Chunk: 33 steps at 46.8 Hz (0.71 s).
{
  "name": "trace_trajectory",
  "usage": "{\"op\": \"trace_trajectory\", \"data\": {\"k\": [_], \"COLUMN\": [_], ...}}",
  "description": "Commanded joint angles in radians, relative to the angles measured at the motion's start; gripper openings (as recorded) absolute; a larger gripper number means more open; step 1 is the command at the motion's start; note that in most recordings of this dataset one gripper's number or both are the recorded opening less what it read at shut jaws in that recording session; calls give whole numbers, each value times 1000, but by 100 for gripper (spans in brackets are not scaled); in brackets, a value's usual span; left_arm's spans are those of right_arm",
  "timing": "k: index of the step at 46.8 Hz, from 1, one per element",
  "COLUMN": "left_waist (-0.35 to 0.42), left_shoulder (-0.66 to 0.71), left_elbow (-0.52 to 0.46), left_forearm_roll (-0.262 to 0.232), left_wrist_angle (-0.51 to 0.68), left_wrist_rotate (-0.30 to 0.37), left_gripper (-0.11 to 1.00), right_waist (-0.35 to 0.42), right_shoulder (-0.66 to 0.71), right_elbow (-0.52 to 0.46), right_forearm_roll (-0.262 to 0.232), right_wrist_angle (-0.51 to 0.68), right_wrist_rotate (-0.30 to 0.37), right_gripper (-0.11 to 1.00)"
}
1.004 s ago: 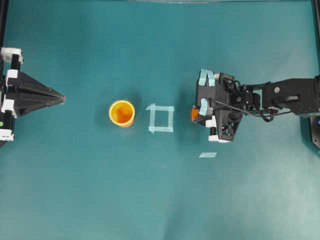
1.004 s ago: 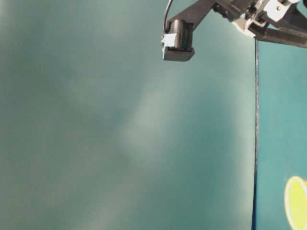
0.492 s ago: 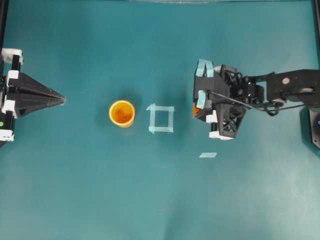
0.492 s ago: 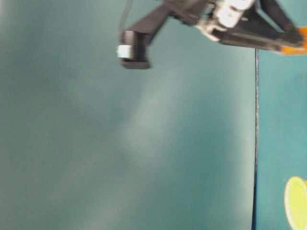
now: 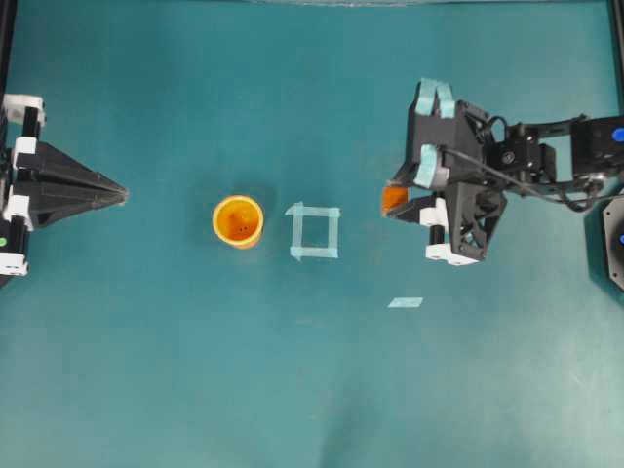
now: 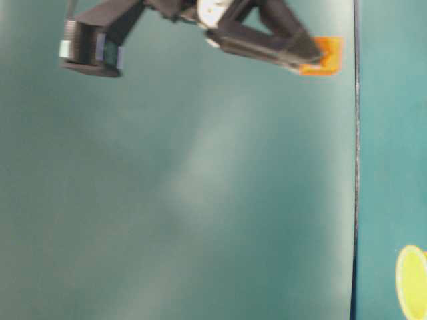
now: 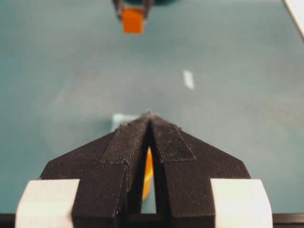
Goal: Move the block backward with right arm.
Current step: 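Lift the cube with the right gripper and carry it backward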
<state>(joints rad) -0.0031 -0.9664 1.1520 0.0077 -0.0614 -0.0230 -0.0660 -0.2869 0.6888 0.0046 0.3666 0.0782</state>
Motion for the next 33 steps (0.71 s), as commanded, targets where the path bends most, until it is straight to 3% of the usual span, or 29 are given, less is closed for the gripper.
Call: {"op": "trace_trajectory", "data": {"k": [1,14,33], "left_waist": [-2,0,-2], "left_shoulder": [5,5,5], "left_elbow": [-29,-29,-29], "left_forearm_roll": [2,2,2], "left_wrist_angle": [-5,-5,-5], "left_wrist_rotate": [3,3,3], "left_gripper": [0,0,0], "right_waist": [0,-44,-175], "right_shoulder": [-32,-26,0], "right_elbow": [-44,-95,-126], "right_forearm_roll": [2,-2,-15], "right_wrist_angle": [14,43,41], "right_wrist_rotate": [6,8,3], "right_gripper": [40,40,40]}}
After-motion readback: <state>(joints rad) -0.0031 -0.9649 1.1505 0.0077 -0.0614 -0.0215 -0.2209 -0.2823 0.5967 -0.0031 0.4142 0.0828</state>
